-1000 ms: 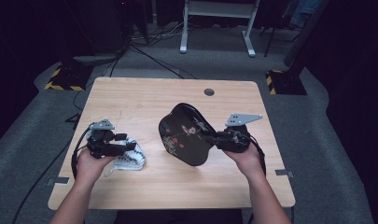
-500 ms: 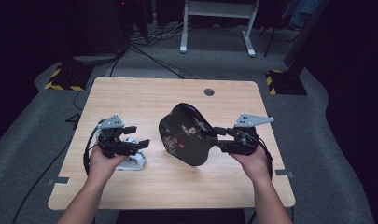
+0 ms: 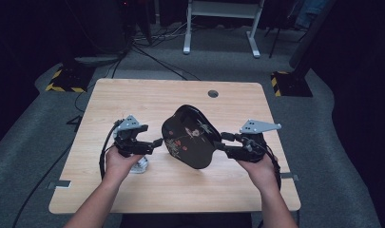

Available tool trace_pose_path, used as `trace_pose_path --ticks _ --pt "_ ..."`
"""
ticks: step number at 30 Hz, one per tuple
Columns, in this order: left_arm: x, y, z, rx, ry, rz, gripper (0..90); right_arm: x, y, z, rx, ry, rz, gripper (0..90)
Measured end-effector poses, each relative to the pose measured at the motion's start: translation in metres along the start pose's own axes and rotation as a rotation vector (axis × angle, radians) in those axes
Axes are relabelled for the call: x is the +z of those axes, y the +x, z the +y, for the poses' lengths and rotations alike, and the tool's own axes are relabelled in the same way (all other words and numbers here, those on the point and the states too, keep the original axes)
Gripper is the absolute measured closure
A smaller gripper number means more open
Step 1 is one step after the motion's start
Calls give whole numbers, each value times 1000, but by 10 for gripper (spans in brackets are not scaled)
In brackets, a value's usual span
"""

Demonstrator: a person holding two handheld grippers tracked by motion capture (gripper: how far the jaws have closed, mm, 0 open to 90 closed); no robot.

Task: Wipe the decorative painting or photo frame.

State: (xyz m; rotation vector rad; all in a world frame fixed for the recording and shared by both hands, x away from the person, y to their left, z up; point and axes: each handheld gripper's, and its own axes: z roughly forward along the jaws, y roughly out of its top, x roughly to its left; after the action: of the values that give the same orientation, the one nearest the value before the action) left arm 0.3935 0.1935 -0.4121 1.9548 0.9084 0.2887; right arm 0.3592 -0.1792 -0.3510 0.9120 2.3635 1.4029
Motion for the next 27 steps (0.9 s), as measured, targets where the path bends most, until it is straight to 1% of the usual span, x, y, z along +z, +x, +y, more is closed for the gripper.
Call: trace_pose_path --ticks 1,3,5,6,7,9,11,12,14,15,16,19,20,21,22,23,26,27 --pt "3 0 0 4 8 0 157 -1 1 0 -1 -1 -3 546" --pt "10 2 0 1 19 -30 158 -1 2 -1 2 6 -19 554" --pt "14 2 -1 -5 36 -35 158 -2 2 -2 9 12 -33 562" --pt "17 3 -1 -1 42 -39 159 -3 2 -2 14 14 -36 564" --pt "19 3 -2 -7 42 -54 161 -3 2 -2 21 17 -40 565" --pt "25 6 -2 -14 53 -106 190 -2 2 -3 26 24 -43 568" --pt "32 7 -4 -21 69 -133 159 1 3 -3 19 38 -34 582" --pt "35 8 -5 -21 77 -134 155 2 3 -3 17 44 -35 590" --pt "38 8 -6 -19 74 -150 150 5 5 -3 8 60 -39 611" --pt "40 8 -6 -13 71 -144 150 5 6 -3 9 64 -42 623" --pt "41 8 -6 -21 69 -147 150 6 6 -3 6 66 -47 638" --pt "46 9 -5 -14 72 -169 157 6 7 -3 -1 75 -52 673" --pt "49 9 -6 -16 75 -166 159 6 7 -3 -7 79 -54 685" --pt "50 11 -6 -29 76 -170 154 6 7 -3 -10 82 -56 697" --pt "52 12 -7 -39 76 -190 154 6 7 -3 -11 83 -58 703" --pt "54 13 -7 -48 82 -185 154 6 7 -3 -12 82 -59 710" --pt "57 15 -8 -50 87 -181 156 5 7 -2 -12 82 -59 721" --pt "59 15 -9 -56 96 -172 158 6 8 -2 -14 82 -62 734"
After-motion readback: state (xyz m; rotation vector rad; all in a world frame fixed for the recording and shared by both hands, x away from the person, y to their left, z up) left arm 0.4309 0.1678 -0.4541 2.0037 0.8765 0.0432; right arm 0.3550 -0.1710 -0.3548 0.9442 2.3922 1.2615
